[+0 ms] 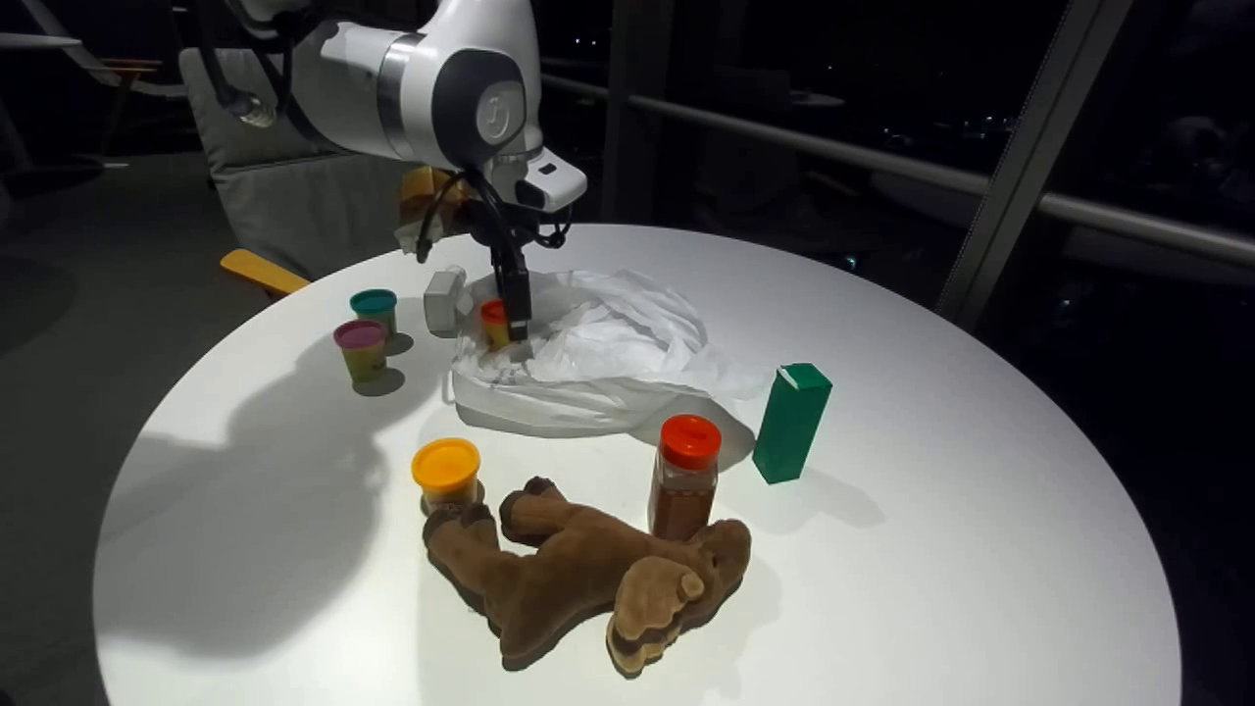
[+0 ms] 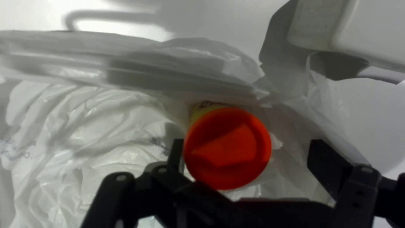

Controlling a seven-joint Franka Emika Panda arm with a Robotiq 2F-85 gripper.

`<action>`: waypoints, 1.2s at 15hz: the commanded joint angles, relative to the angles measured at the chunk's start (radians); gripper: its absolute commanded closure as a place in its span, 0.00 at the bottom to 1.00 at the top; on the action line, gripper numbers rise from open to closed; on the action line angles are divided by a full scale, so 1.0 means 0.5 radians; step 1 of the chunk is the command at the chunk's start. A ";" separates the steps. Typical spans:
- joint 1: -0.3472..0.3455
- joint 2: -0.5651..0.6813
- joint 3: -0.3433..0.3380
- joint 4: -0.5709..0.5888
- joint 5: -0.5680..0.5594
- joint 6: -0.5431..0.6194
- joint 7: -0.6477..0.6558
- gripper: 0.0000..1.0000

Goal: Remove the objects from the plastic and put them on the table

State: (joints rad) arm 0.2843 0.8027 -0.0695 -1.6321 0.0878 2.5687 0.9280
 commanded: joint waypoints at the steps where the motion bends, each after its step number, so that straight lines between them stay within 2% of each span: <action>1: 0.086 -0.088 -0.088 -0.096 -0.030 0.056 0.192 0.00; 2: 0.106 -0.097 -0.113 -0.111 -0.044 0.066 0.242 0.02; 3: 0.114 -0.106 -0.122 -0.124 -0.048 0.069 0.277 0.26; 5: 0.132 -0.118 -0.143 -0.146 -0.061 0.067 0.339 0.28; 11: 0.148 -0.154 -0.160 -0.212 -0.101 0.077 0.446 0.73; 14: 0.163 -0.198 -0.182 -0.259 -0.139 0.096 0.513 0.79; 18: 0.224 -0.331 -0.283 -0.344 -0.258 0.106 0.678 0.79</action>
State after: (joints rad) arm 0.3594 0.7241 -0.1631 -1.7351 0.0129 2.6001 1.1859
